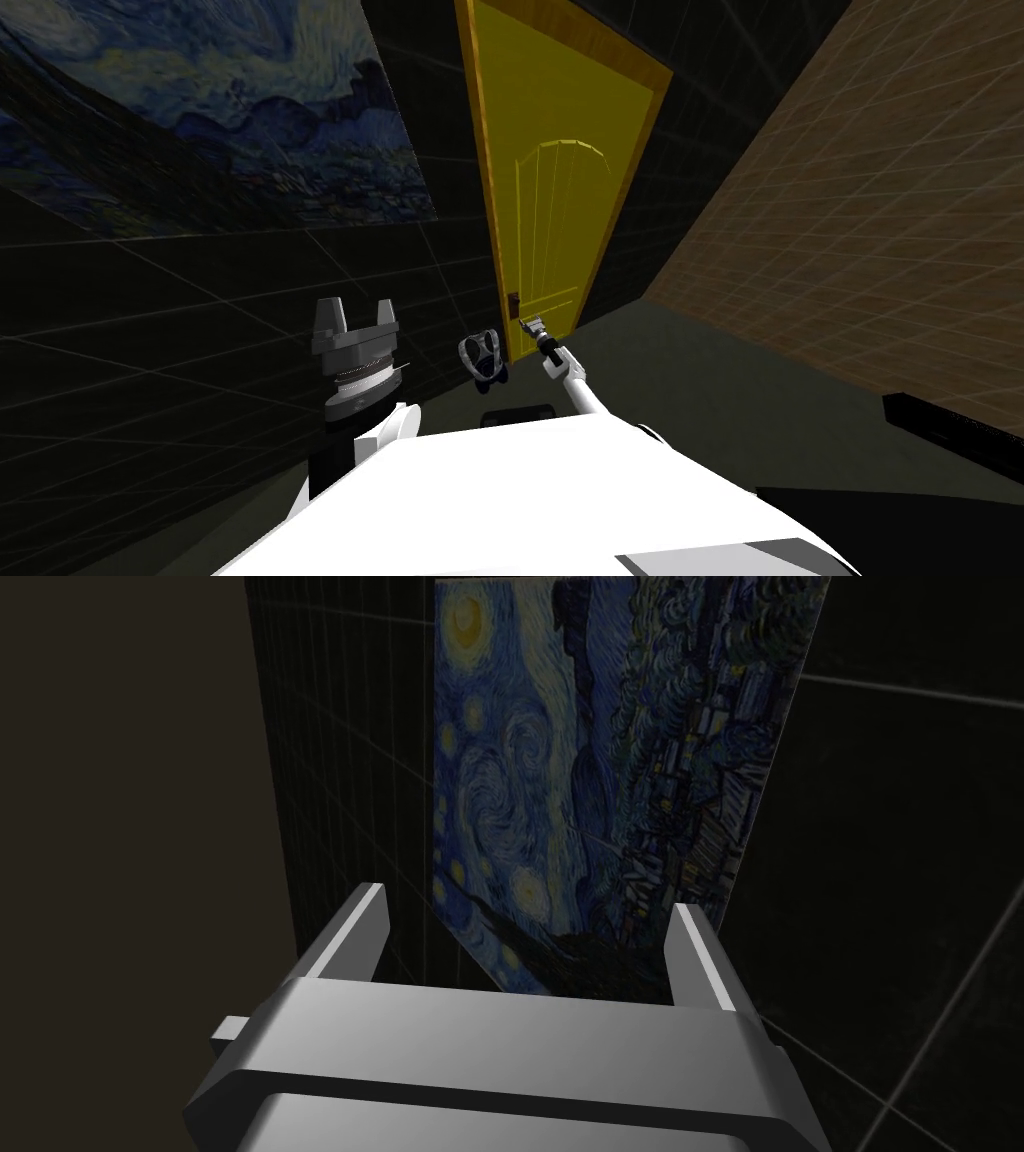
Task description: Pull the door open
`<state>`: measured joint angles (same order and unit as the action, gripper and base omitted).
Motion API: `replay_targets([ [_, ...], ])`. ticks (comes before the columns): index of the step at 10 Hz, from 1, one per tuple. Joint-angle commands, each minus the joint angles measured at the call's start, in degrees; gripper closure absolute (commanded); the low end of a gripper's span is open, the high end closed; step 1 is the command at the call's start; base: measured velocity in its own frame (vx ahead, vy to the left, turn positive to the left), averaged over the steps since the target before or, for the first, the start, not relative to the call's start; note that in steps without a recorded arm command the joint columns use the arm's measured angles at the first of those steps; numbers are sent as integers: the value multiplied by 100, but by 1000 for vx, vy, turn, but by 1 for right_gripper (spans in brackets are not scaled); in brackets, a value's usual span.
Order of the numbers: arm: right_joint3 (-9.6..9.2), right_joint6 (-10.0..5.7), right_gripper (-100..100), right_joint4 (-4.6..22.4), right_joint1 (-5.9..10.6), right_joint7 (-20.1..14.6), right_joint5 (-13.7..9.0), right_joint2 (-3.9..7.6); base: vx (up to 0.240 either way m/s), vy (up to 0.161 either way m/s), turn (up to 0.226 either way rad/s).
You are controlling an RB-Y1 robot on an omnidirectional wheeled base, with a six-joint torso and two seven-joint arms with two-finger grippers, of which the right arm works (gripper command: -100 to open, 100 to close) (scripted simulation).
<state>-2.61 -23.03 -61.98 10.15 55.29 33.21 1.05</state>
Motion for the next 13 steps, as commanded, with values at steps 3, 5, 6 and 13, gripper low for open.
replay_targets([
  [3,20,-151,-100,380,187,185,-478,300,-74,26,108],
  [5,32,-214,-100,546,269,262,-682,422,-29,32,93],
  [6,38,-247,-100,633,313,302,-788,484,-6,24,103],
  [13,84,-494,-100,1289,639,605,-1591,948,4,34,96],
])
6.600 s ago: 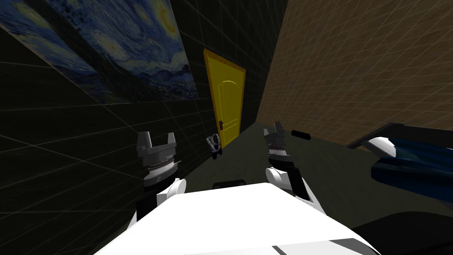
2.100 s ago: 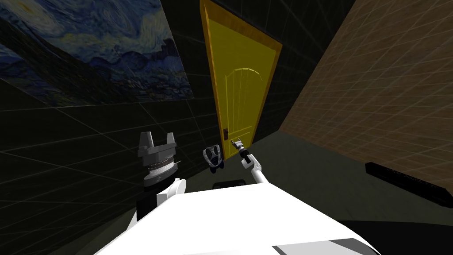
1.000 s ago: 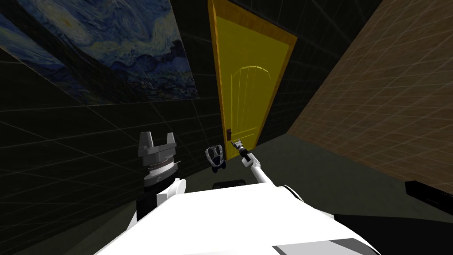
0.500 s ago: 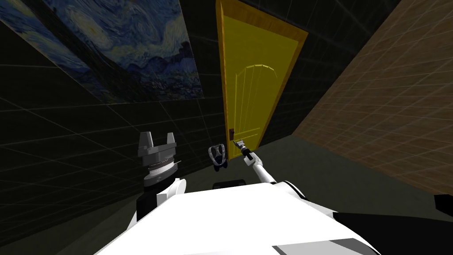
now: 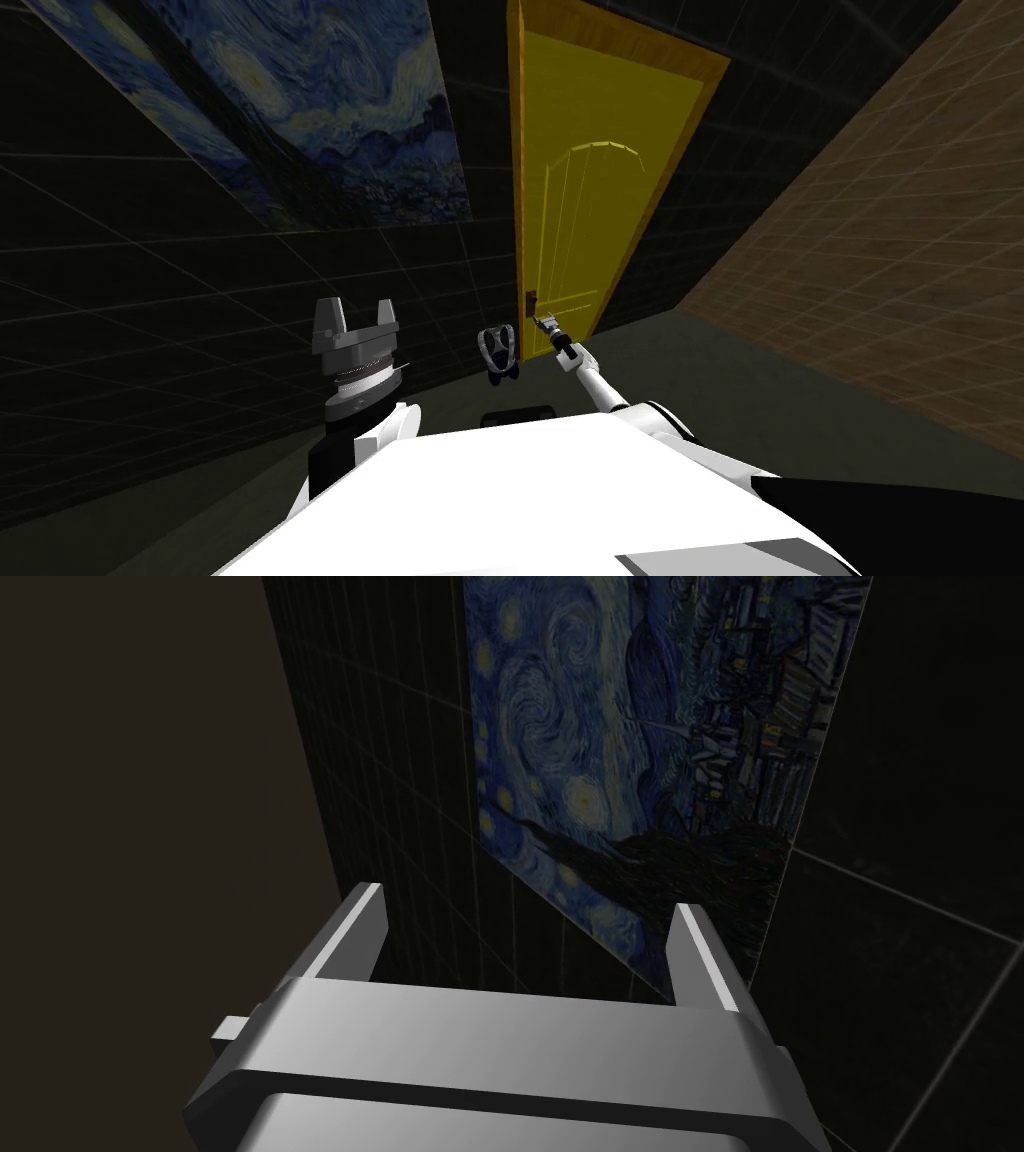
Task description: Pull the door open
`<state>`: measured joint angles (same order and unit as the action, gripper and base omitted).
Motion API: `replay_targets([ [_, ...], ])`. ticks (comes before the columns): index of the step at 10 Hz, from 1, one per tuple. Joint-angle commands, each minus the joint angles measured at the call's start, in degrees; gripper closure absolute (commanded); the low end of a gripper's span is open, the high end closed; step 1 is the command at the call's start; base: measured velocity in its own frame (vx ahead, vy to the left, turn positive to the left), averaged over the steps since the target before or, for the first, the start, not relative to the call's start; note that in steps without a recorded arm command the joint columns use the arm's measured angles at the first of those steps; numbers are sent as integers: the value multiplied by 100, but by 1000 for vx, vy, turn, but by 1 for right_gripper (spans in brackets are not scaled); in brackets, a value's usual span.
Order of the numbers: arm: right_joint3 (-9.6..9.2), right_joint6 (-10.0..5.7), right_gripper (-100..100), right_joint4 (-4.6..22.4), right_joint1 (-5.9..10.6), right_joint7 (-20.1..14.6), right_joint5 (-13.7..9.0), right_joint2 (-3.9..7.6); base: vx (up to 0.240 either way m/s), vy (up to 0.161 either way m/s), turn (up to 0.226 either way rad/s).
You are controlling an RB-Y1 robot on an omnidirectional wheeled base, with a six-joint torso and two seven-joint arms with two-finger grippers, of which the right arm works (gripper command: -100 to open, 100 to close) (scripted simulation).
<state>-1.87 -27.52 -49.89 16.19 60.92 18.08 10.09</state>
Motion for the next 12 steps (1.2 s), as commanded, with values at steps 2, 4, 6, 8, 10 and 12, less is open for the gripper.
replay_targets([
  [2,22,-115,-100,268,128,128,-306,174,26,39,94],
  [4,35,-183,-100,448,217,211,-526,298,40,35,89],
  [6,47,-247,-100,619,302,290,-735,416,51,37,85],
  [8,58,-307,-100,776,380,363,-928,524,65,34,71],
  [10,67,-358,-100,913,448,426,-1095,618,101,40,71],
  [12,82,-438,-100,1122,552,523,-1351,760,132,36,72],
])
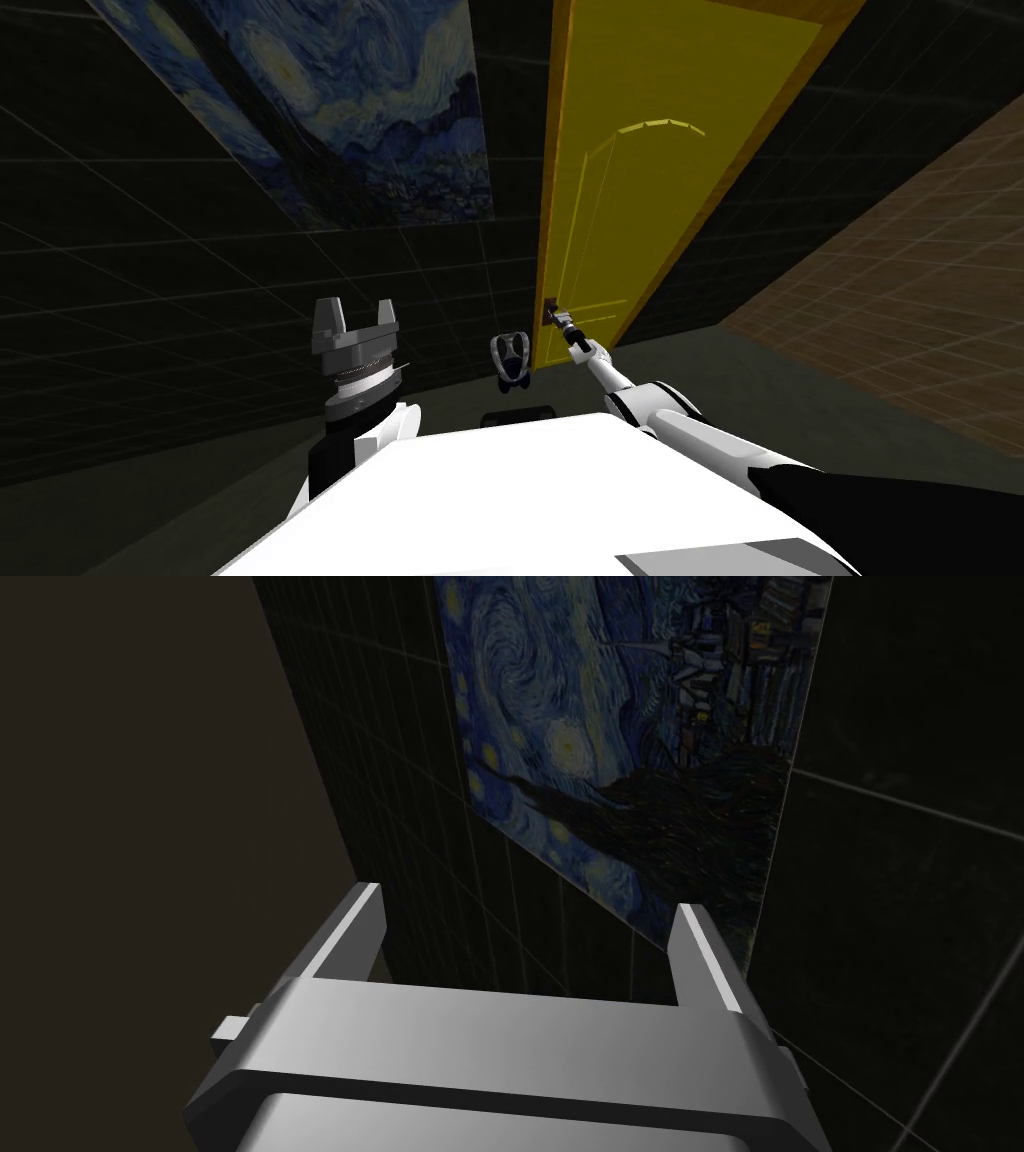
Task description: Pull the door open
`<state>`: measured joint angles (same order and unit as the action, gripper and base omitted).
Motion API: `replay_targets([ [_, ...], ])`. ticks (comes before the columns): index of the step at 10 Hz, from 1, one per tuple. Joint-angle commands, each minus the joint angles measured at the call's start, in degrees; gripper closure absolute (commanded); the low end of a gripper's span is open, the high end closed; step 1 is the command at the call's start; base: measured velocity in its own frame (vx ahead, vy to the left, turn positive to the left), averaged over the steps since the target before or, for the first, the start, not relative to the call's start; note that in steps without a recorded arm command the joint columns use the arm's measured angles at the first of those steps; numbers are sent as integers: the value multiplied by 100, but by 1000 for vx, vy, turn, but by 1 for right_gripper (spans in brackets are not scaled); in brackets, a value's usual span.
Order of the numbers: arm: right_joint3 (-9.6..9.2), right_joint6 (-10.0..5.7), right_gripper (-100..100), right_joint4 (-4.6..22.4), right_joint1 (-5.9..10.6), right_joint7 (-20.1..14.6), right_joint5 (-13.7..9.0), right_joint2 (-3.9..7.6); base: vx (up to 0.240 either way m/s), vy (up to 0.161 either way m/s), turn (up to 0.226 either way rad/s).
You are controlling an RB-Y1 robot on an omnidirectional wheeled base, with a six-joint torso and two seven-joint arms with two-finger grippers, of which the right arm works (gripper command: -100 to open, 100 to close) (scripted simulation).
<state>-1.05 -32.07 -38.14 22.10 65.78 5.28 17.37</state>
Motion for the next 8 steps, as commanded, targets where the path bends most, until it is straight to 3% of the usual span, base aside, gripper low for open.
replay_targets([
  [1,5,-8,-100,14,-5,68,-152,77,186,40,62],
  [3,9,-56,-100,137,58,66,-162,88,133,32,13],
  [4,9,-56,100,137,58,66,-162,88,-14,-3,-11],
  [8,9,-56,100,137,58,66,-162,88,-18,-7,3],
])
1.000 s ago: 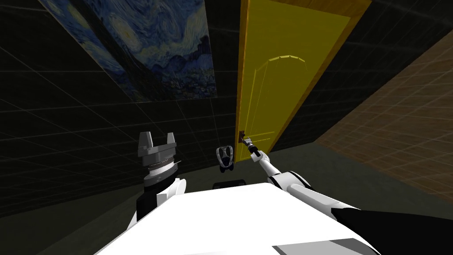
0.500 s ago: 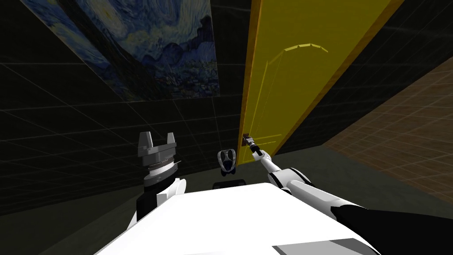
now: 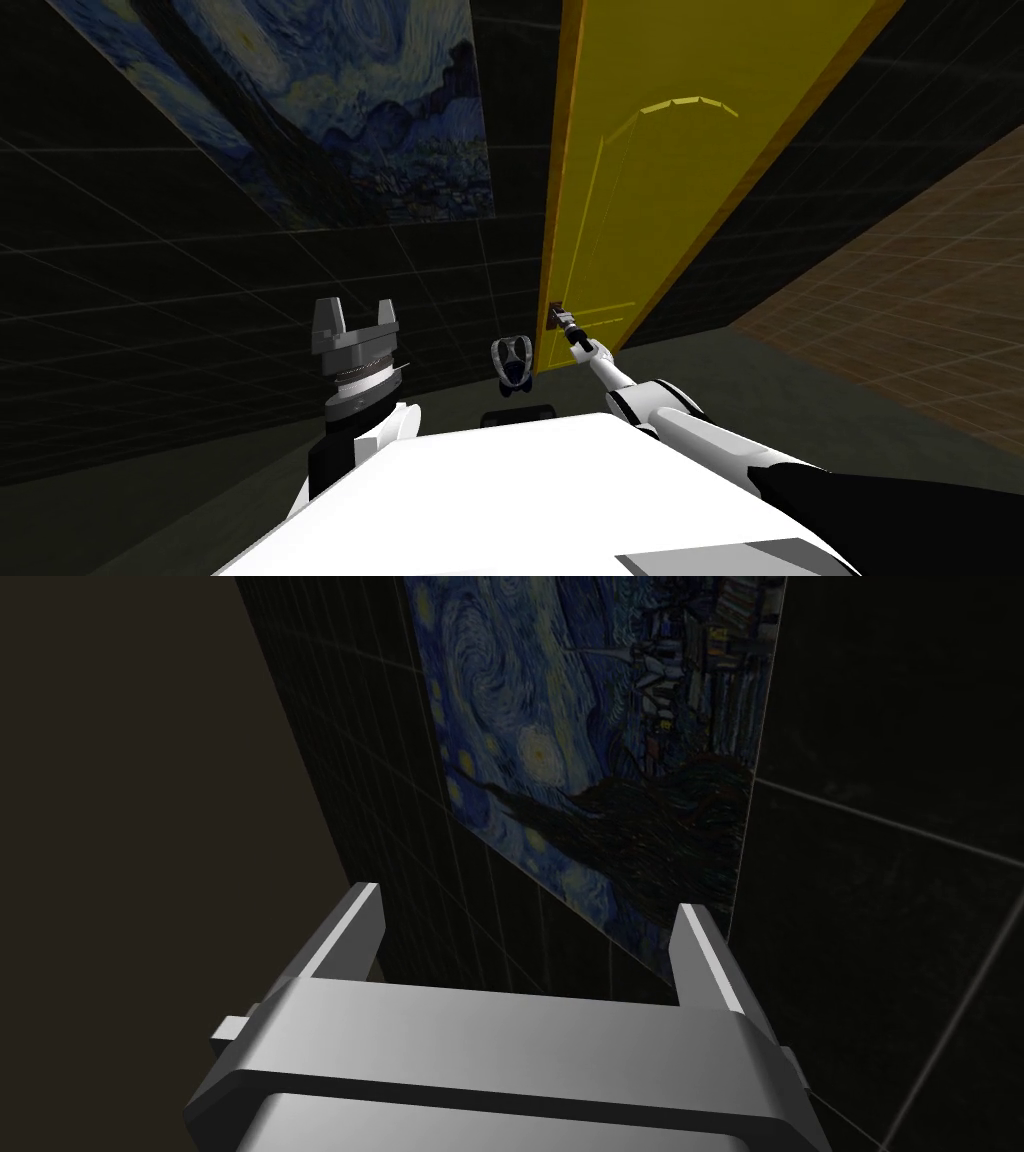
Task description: Pull the door open
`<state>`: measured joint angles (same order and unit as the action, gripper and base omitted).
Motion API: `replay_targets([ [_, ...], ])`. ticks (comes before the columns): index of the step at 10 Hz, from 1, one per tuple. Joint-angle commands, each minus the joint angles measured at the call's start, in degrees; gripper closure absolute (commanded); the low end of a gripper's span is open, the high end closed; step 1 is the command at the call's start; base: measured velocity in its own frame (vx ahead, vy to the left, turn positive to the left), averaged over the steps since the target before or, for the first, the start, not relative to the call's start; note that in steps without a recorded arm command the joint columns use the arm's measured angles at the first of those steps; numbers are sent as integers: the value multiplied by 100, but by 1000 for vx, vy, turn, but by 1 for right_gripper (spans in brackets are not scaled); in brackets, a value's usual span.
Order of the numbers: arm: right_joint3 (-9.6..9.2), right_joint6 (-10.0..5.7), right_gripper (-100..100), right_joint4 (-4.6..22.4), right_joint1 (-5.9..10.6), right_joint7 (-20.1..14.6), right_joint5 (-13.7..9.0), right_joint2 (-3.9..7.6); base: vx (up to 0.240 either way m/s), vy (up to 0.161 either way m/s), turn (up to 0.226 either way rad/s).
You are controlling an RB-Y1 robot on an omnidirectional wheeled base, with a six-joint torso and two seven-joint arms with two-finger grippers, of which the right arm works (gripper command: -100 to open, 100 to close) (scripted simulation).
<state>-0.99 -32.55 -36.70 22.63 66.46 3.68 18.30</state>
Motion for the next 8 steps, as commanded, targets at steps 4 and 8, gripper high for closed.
replay_targets([
  [4,3,13,100,-9,-2,-475,-91,-7,-55,-24,32],
  [8,7,30,100,-21,-3,-1090,-209,-16,-103,-30,49],
])
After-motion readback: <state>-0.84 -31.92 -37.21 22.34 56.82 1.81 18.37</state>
